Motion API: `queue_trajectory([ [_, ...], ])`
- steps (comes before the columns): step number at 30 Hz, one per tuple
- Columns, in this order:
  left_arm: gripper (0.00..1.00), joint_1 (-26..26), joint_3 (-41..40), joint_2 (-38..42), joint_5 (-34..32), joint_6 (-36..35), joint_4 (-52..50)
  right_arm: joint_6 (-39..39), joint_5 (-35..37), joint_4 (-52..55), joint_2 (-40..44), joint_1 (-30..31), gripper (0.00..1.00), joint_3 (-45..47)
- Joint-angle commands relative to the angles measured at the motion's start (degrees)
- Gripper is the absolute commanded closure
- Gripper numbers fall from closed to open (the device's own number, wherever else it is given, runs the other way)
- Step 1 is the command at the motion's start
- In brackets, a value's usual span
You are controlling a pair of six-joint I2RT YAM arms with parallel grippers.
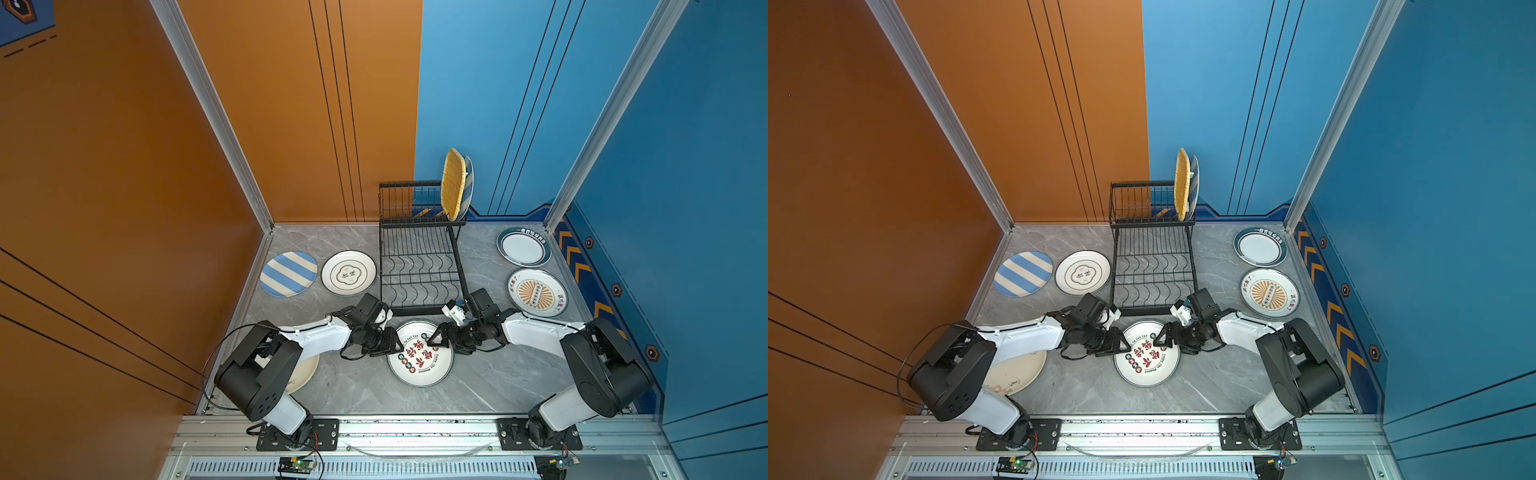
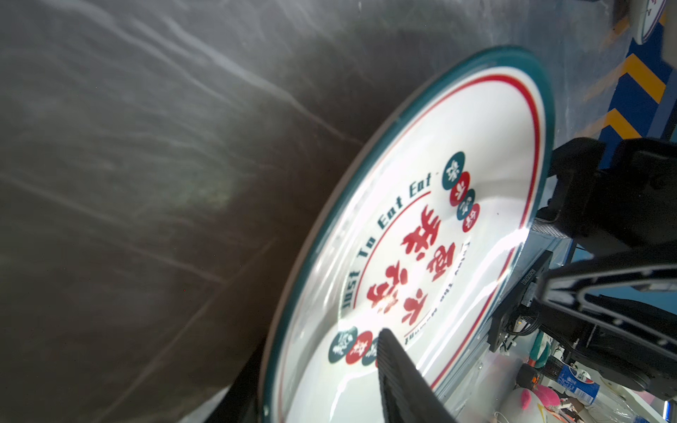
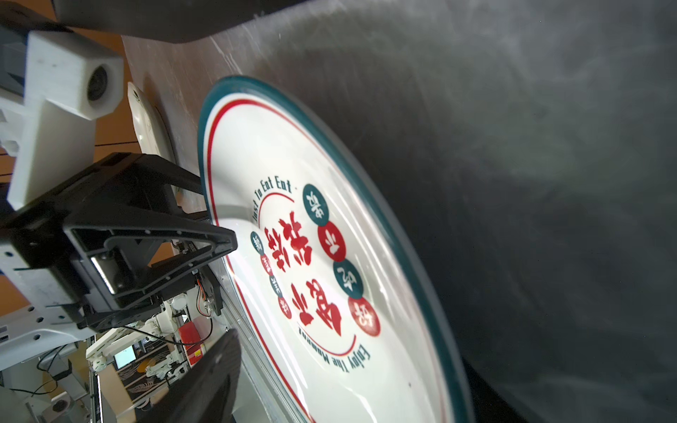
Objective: Load plates into a dish rack
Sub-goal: Pick up the plate from the center of the table.
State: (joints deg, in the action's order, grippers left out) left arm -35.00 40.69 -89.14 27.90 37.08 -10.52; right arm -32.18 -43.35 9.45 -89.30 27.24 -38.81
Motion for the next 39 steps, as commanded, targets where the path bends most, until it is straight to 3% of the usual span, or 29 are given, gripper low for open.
queue_trajectory([
  [1, 0.58, -0.69, 0.42, -1.94, 0.40, -0.94, -0.99, -1.53, 1.64, 1.75, -1.87, 0.71, 0.22, 1.19],
  [7, 0.60, -0.29, 0.79, -2.45, 0.93, -1.34, -0.97, -1.74, 1.01, 2.60, -0.41, 0.86, 0.31, 1.02],
  [25, 0.57, 0.63, 1.72, -2.04, 2.15, -1.91, -2.10, -2.74, -1.50, 3.18, 2.19, 1.22, 0.84, 0.81],
  [31, 0.42, 2.02, 1.73, -0.19, 2.43, -2.30, -3.71, -2.96, -0.69, 5.03, 3.82, 1.23, 1.00, 1.00],
  [39, 0.23, 5.71, 2.29, 3.99, 2.69, -4.27, -7.55, -2.97, 3.78, 13.05, 11.28, 0.97, 1.00, 0.21],
])
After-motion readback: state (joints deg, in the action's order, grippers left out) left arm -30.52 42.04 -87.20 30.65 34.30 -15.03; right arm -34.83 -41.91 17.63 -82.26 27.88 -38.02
